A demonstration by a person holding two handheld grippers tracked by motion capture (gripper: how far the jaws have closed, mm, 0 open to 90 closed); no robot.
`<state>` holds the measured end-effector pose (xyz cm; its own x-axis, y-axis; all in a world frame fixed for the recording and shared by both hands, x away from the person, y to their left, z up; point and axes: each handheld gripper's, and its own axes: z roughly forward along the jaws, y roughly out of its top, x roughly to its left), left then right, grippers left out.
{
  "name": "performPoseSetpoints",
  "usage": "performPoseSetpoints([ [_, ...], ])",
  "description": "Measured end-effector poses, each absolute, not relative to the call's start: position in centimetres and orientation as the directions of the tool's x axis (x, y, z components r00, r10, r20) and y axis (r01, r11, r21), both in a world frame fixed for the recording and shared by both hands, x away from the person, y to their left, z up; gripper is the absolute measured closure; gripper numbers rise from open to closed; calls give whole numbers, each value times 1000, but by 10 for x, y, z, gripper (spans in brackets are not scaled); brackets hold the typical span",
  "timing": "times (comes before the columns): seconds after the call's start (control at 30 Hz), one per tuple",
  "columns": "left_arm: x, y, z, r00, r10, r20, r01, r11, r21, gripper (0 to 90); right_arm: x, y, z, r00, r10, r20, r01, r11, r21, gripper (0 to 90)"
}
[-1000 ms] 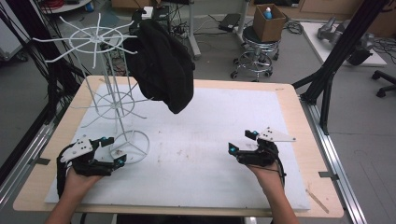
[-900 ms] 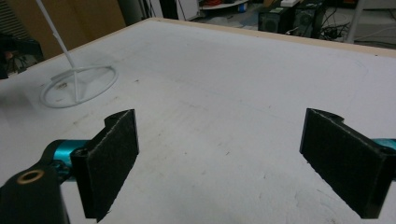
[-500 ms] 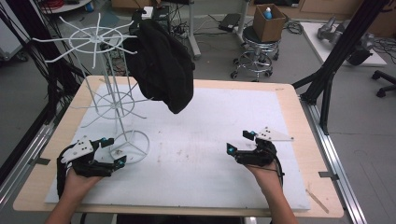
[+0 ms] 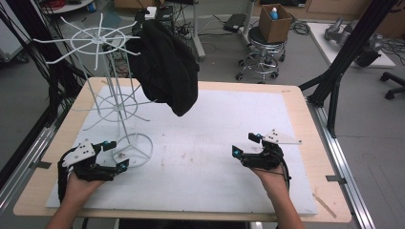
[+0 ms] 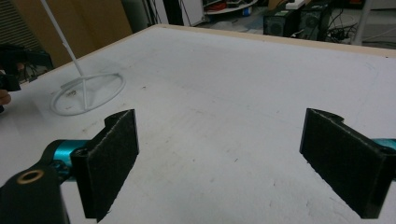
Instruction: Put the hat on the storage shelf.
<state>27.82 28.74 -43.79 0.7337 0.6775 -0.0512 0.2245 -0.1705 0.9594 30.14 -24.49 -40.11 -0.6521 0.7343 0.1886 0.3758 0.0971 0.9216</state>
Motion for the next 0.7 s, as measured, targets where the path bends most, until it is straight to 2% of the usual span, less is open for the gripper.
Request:
performPoseSetpoints([
  [0.7, 278, 289, -439, 733, 678, -55, 230, -172, 958, 114, 303, -245, -402, -651, 736, 185, 377, 101, 921, 109],
])
